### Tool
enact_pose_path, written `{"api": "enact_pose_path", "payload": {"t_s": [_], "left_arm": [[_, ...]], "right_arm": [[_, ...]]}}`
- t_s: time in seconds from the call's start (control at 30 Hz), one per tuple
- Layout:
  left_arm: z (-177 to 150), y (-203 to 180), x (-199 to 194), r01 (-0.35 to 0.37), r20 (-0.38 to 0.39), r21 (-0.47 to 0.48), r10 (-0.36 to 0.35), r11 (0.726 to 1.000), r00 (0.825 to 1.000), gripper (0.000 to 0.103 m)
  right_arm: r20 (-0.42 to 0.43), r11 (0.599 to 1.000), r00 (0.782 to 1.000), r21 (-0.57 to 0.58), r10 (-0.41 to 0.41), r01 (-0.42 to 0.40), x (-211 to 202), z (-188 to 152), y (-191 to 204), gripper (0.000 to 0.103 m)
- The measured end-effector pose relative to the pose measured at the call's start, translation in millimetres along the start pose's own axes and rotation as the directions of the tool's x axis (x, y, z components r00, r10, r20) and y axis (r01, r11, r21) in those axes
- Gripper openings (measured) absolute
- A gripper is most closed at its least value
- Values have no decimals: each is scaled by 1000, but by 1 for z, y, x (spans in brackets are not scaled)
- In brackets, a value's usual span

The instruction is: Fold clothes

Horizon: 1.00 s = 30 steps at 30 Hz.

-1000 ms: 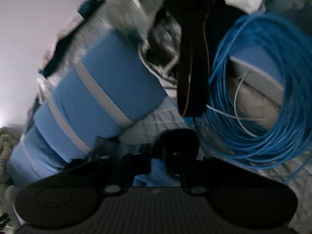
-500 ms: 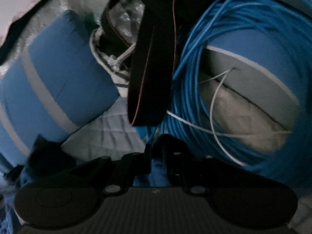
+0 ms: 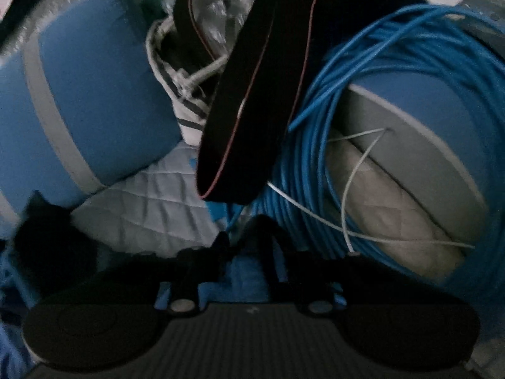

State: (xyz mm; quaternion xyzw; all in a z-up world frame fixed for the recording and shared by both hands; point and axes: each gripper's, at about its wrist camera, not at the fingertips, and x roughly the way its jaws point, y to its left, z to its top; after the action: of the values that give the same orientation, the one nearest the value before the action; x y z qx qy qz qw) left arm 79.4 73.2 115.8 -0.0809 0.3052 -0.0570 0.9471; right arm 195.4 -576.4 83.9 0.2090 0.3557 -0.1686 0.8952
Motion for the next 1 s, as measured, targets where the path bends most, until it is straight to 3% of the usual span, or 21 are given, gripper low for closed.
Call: {"api": "enact_pose_path", "payload": {"t_s": [0.03, 0.1, 0.27, 0.37, 0.47, 0.63, 0.77, 0.8, 0.83, 0.9, 1.0], "left_arm": [[0, 0, 0, 4, 2, -1, -4, 1000, 1000, 77], [-1, -1, 0, 10, 3, -6, -10, 1000, 1000, 77], [-3, -1, 3, 20, -1, -11, -20, 1000, 1000, 77], [-3, -1, 5, 19, -5, -22, -20, 1000, 1000, 77], [-4, -2, 5, 21, -10, -35, -21, 999, 1000, 77], [-5, 0, 0, 8, -11, -24, -8, 1000, 1000, 77], [-6, 5, -3, -9, -15, -31, 8, 999, 1000, 77], [-6, 6, -3, -12, -16, -32, 11, 999, 1000, 77], [-7, 7, -4, -14, -18, -32, 14, 999, 1000, 77], [-8, 8, -4, -16, -22, -30, 15, 999, 1000, 77], [-9, 11, -4, -17, -27, -31, 16, 999, 1000, 77]], "right_arm": [[9, 1000, 1000, 6, 7, -8, -10, -1, -3, 65], [41, 999, 999, 19, 33, -33, -32, -4, -10, 69], [61, 979, 986, 123, 155, -162, -67, -20, -33, 69], [24, 955, 973, 190, 229, -230, -61, -36, -41, 68], [-2, 928, 967, 282, 254, -243, -41, -50, -48, 67], [21, 851, 950, 440, 311, -288, -11, -68, -56, 60], [59, 781, 948, 552, 312, -292, 9, -75, -60, 43], [67, 773, 948, 562, 311, -294, 10, -74, -59, 26], [74, 767, 948, 570, 311, -296, 10, -73, -58, 17], [89, 754, 947, 584, 308, -300, 10, -71, -57, 11], [128, 824, 954, 482, 270, -298, -10, -48, -45, 9]]}}
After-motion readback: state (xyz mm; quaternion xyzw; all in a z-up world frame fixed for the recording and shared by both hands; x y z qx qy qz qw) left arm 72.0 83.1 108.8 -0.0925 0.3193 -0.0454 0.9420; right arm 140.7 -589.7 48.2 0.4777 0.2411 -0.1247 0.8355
